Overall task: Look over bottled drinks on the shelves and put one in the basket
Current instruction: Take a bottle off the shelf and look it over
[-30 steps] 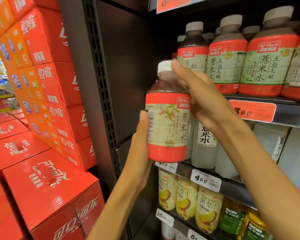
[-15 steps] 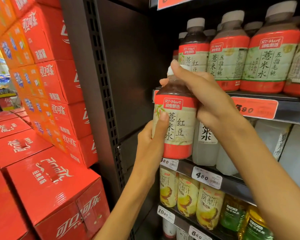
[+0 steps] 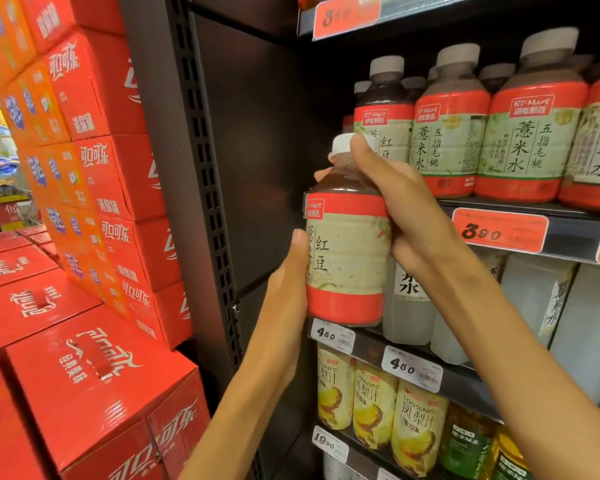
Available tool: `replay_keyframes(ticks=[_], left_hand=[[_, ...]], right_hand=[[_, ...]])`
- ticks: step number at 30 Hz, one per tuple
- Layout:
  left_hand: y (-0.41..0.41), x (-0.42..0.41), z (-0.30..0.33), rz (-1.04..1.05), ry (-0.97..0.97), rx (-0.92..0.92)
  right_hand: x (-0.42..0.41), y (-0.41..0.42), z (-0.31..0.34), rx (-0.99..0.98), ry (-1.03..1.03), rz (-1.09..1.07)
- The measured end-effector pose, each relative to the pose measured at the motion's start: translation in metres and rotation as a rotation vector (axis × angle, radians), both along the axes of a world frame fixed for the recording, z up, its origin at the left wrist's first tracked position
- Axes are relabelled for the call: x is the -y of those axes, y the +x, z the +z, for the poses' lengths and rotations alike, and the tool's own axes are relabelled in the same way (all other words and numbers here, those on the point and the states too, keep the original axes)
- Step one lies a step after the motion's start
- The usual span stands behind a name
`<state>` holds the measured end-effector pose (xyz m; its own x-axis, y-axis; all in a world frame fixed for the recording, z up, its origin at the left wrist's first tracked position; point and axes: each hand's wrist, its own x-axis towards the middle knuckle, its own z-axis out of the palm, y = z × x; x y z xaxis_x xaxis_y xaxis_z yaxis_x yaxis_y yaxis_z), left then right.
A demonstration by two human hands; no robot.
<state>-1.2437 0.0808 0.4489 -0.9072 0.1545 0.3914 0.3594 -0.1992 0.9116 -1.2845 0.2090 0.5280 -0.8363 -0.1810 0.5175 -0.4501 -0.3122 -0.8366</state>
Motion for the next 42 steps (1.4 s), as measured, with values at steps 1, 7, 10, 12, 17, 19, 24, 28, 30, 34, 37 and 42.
replay_keyframes(ticks=[1, 7, 10, 12, 17, 19, 24, 28, 30, 34, 37, 42], left_hand=[[-0.002, 0.0, 0.001, 0.039, -0.055, -0.031], [-0.023, -0.005, 0.02, 0.227, -0.173, -0.295], [-0.042, -0.004, 0.034, 0.311, -0.162, -0.39], [-0.056, -0.003, 0.042, 0.403, -0.211, -0.422], [-0.083, -0.007, 0.049, 0.508, -0.165, -0.432], [-0.09, -0.008, 0.048, 0.533, -0.145, -0.423], [-0.105, -0.011, 0.048, 0.579, -0.137, -0.433], [-0.114, -0.016, 0.05, 0.608, -0.139, -0.388], [-0.118, -0.019, 0.052, 0.647, -0.13, -0.363], [-0.125, -0.025, 0.056, 0.756, -0.203, -0.364], [-0.13, -0.028, 0.057, 0.91, -0.401, -0.411], [-0.136, -0.035, 0.057, 1.08, -0.61, -0.429]], right_hand=[[0.0, -0.001, 0.001, -0.028, 0.004, -0.033], [0.001, -0.01, 0.028, -0.19, 0.074, -0.123], [0.002, -0.014, 0.047, -0.302, 0.115, -0.173], [0.005, -0.017, 0.057, -0.372, 0.149, -0.209], [0.015, -0.033, 0.065, -0.433, 0.195, -0.314], [0.017, -0.04, 0.065, -0.397, 0.164, -0.317], [0.025, -0.059, 0.068, -0.387, 0.141, -0.368], [0.032, -0.073, 0.073, -0.459, 0.197, -0.514], [0.033, -0.081, 0.075, -0.499, 0.249, -0.572], [0.026, -0.091, 0.077, -0.573, 0.369, -0.69], [0.02, -0.089, 0.072, -0.643, 0.373, -0.759], [0.016, -0.089, 0.059, -0.729, 0.477, -0.912]])
